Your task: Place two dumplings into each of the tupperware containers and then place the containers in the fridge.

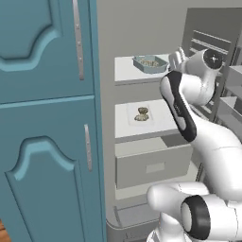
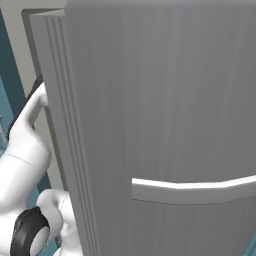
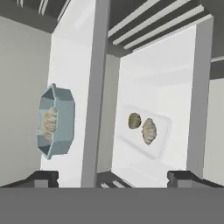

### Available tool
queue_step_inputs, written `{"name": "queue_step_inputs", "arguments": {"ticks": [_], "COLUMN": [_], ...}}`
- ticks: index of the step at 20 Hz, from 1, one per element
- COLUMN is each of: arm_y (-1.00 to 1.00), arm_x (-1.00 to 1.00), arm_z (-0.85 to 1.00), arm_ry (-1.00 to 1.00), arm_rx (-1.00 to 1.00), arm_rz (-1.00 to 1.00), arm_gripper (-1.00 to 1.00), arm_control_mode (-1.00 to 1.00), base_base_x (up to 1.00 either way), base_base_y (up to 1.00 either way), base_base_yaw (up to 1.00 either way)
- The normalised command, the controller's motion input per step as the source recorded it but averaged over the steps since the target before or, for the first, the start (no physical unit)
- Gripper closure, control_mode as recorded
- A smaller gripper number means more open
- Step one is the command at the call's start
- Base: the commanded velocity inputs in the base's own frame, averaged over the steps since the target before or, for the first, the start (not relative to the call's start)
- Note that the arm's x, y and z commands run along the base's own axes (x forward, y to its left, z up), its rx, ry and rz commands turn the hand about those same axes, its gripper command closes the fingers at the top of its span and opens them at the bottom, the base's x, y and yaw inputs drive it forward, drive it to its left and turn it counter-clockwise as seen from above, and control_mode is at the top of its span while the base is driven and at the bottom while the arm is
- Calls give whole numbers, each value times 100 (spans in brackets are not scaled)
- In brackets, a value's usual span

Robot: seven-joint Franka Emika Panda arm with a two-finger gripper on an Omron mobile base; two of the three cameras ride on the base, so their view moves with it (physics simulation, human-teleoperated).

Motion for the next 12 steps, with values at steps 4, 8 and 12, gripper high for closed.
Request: {"name": "queue_step_inputs", "arguments": {"ticks": [4,8,12], "arm_y": [21,23,8], "arm_x": [-100,-100,-100], "arm_z": [4,0,0], "arm_ry": [23,25,26], "arm_rx": [-8,-7,-2], "arm_rz": [0,0,0], "arm_gripper": [-100,-100,-100], "arm_control_mode": [-100,-100,-100], "base_base_x": [0,0,0], "base_base_y": [0,0,0], "base_base_yaw": [0,0,0]}}
